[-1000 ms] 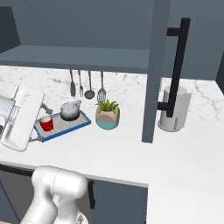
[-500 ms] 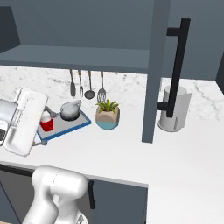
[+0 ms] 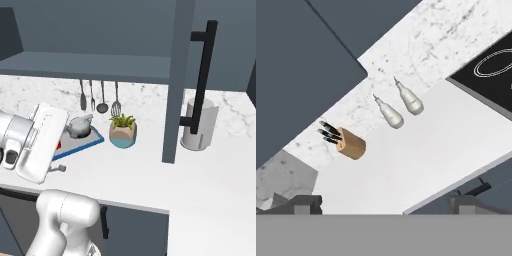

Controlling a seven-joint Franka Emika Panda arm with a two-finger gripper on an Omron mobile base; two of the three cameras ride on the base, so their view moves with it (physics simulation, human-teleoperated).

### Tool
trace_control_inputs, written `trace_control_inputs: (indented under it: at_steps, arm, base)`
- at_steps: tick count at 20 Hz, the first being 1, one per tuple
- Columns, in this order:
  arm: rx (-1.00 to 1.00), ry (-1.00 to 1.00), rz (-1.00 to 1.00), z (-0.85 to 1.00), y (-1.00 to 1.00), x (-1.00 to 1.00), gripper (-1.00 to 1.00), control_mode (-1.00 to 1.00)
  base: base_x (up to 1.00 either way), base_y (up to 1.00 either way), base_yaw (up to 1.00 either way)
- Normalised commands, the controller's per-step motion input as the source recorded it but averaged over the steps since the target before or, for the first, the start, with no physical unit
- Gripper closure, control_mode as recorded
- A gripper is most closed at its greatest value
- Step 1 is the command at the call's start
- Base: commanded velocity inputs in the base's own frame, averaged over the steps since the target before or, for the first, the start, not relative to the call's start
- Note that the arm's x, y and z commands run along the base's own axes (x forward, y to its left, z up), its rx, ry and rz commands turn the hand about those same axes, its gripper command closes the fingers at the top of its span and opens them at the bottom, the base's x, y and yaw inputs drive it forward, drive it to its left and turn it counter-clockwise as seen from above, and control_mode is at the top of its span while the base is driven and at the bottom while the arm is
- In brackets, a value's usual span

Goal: Pick the kettle from the counter and place it on the tray. Then pick the mug from the cabinet and place it on the tray. Then close the cabinet doors.

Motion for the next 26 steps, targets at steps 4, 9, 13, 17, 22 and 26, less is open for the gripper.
trace_control_inputs:
  at_steps: [4,9,13,17,22,26]
  arm:
    - [0.0,0.0,-0.11,0.0,-0.27,-0.18,-1.0,-1.0]
    - [0.0,0.0,-0.11,0.0,-0.28,-0.16,-1.0,-1.0]
    - [-0.01,0.0,-0.12,0.0,-0.35,-0.16,-1.0,-1.0]
    - [-0.05,0.0,-0.06,0.0,-0.28,-0.12,-1.0,-1.0]
    - [-0.05,-0.01,0.0,0.0,-0.41,-0.11,-1.0,-1.0]
    - [-0.02,-0.08,0.0,0.03,-0.53,-0.17,-1.0,-1.0]
  base:
    - [0.0,0.0,0.0]
    - [0.0,0.0,0.0]
    - [0.0,0.0,0.0]
    - [0.0,0.0,0.0]
    - [0.0,0.0,0.0]
    - [0.0,0.0,0.0]
